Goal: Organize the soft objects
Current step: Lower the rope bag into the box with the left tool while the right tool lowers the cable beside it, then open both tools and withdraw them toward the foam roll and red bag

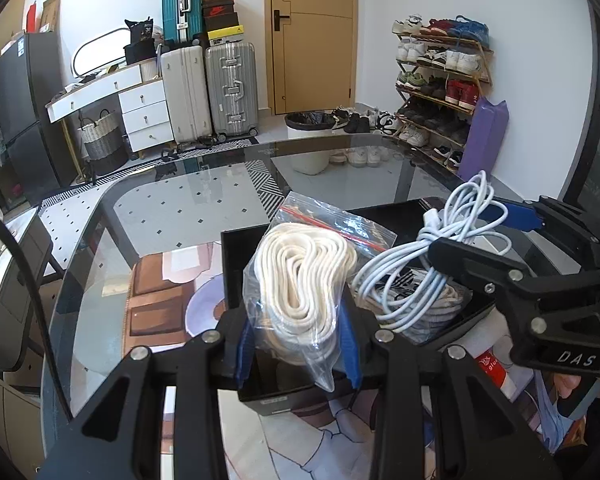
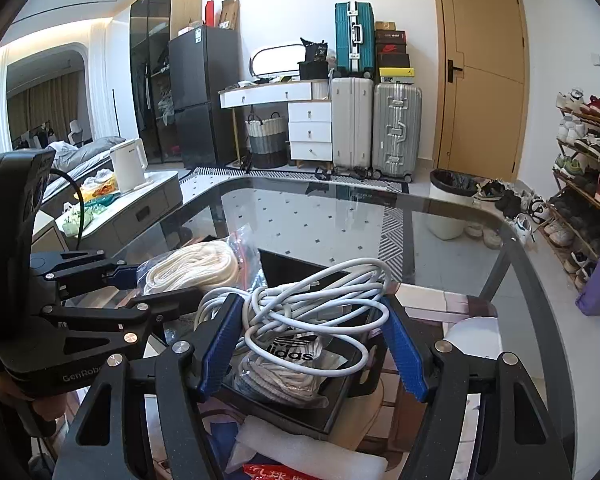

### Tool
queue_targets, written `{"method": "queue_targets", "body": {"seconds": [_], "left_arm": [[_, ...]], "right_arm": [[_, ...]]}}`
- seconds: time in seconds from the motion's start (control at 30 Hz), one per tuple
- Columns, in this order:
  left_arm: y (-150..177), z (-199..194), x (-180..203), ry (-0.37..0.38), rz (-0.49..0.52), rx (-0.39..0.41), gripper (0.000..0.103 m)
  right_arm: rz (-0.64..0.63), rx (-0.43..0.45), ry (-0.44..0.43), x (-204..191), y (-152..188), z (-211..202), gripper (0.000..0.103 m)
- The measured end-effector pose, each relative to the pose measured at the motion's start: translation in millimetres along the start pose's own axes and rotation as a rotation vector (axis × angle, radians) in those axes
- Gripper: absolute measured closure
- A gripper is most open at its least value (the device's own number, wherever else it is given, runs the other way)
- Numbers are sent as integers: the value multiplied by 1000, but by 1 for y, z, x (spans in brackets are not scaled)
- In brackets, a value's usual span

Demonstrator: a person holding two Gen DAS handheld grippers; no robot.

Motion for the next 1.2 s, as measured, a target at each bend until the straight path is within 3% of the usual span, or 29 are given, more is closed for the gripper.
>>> {"method": "queue_targets", "body": {"seconds": [0.3,0.57,0.67,0.93,1.07,1.13,1.2], "left_arm": [[1,11,0,-32,21,-9,68],[3,18,-1,-21,11,-21,67],[2,18,-2,-12,6,-23,65],[4,14,4,5,14,-25,43],[4,5,7,2,18,-18,36],[4,-1,7,0,13,-9,23],[2,-9,8,-11,13,10,18]], "right_arm": [[-66,-24,39,-5,4,16,33],[-74,-41,15,-10,5,22,33],[-61,-34,7,-7,2,19,24],[-62,-25,35,1,8,5,17],[-48,-19,42,8,13,-6,6],[-39,-15,45,12,16,-14,2],[-29,-16,44,13,17,-21,1]]}}
Point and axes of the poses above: each gripper's, at about its wrist camera, not at the fingertips, and z roughly the way its jaws point, x to its right, y to its underside, the point moved 4 cm from there along z, roughly the way its jaws point, and after that the axes turned 4 degrees about y, right-handed, at the moved point
